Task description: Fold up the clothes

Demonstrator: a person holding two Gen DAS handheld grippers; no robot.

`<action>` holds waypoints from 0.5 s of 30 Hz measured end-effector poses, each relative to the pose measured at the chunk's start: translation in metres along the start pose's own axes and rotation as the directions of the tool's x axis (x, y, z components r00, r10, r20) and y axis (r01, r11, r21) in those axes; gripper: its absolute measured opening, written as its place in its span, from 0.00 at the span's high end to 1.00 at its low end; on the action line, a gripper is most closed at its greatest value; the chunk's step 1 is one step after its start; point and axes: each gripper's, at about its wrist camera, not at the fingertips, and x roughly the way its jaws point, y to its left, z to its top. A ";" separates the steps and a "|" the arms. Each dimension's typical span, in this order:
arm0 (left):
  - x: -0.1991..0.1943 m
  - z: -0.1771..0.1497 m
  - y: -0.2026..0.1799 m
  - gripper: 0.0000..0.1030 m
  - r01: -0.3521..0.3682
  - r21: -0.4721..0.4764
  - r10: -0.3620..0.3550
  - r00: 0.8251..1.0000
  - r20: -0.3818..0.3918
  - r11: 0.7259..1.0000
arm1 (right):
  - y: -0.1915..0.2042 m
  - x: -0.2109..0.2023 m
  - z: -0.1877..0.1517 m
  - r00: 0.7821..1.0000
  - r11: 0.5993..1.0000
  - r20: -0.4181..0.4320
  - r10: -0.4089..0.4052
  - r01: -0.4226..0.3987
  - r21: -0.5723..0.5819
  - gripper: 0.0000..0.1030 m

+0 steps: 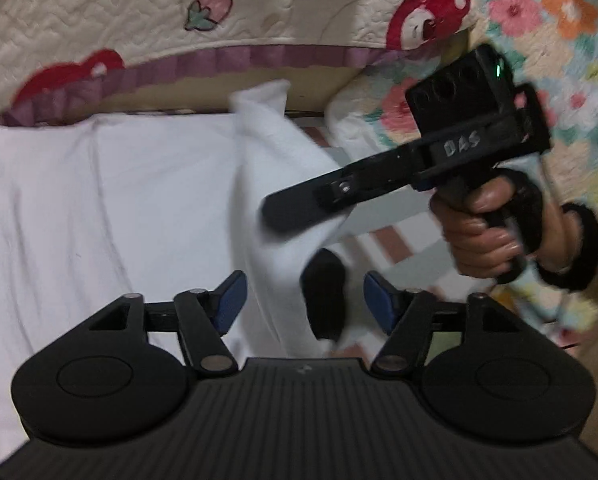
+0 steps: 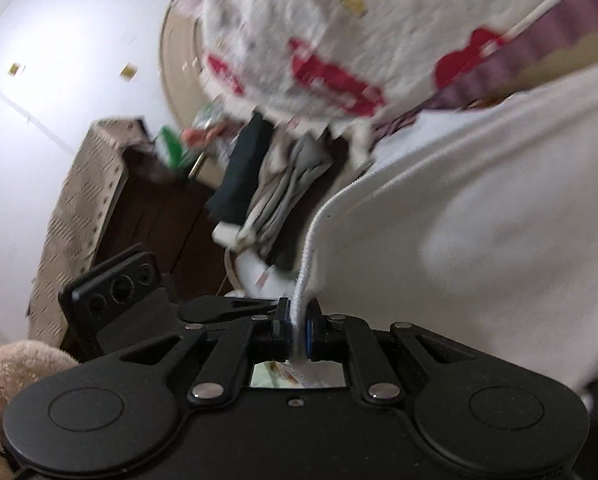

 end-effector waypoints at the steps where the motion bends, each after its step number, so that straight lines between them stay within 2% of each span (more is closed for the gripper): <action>1: 0.006 -0.003 -0.001 0.36 -0.025 -0.005 0.026 1.000 0.013 1.000 | -0.002 0.001 -0.003 1.000 0.999 0.008 0.028 -0.028 0.027 0.90; 2: 0.011 -0.007 -0.002 0.36 -0.051 -0.009 0.051 0.998 0.027 0.999 | -0.006 -0.001 -0.007 0.998 0.997 0.014 0.056 -0.056 0.061 0.90; 3: 0.015 -0.010 0.001 0.41 -0.059 -0.021 0.060 0.998 0.033 0.998 | -0.011 -0.002 -0.012 0.996 0.992 0.020 0.083 -0.084 0.095 0.91; 4: 0.019 -0.013 0.004 0.47 -0.062 -0.035 0.063 0.997 0.037 0.997 | -0.018 -0.002 -0.015 0.997 0.990 0.004 0.073 -0.073 0.119 0.91; 5: 0.023 -0.016 0.008 0.73 -0.065 -0.050 0.067 0.997 0.041 0.997 | -0.024 -0.001 -0.019 0.998 0.988 -0.014 0.062 -0.059 0.142 0.90; 6: 0.027 -0.017 0.012 0.93 -0.069 -0.067 0.070 0.997 0.020 0.995 | -0.031 0.000 -0.022 0.998 0.985 -0.032 0.051 -0.045 0.165 0.89; 8: 0.039 -0.021 0.018 0.95 -0.130 -0.070 0.126 0.990 -0.059 0.989 | -0.043 0.000 -0.017 0.998 0.981 -0.057 -0.027 0.037 0.190 0.83; 9: 0.044 -0.023 0.018 0.95 -0.157 -0.045 0.153 0.985 -0.075 0.987 | -0.049 -0.001 -0.015 0.995 0.976 -0.069 -0.067 0.079 0.201 0.75; 10: 0.048 -0.026 0.017 0.95 -0.181 -0.014 0.180 0.980 -0.082 0.983 | -0.053 -0.006 -0.008 0.991 0.973 -0.058 -0.121 0.130 0.188 0.63; 12: 0.050 -0.026 0.019 0.95 -0.142 -0.040 0.138 0.987 -0.083 0.989 | -0.055 -0.019 0.012 0.955 0.949 -0.028 -0.295 0.296 0.105 0.45; 13: 0.051 -0.026 0.018 0.95 -0.129 -0.044 0.125 0.989 -0.075 0.991 | -0.056 -0.020 0.025 0.924 0.923 -0.012 -0.381 0.381 0.050 0.45; 15: 0.053 -0.025 0.011 0.95 -0.146 -0.002 0.146 0.987 -0.065 0.989 | -0.059 -0.024 0.051 0.840 0.838 0.033 -0.541 0.542 -0.055 0.44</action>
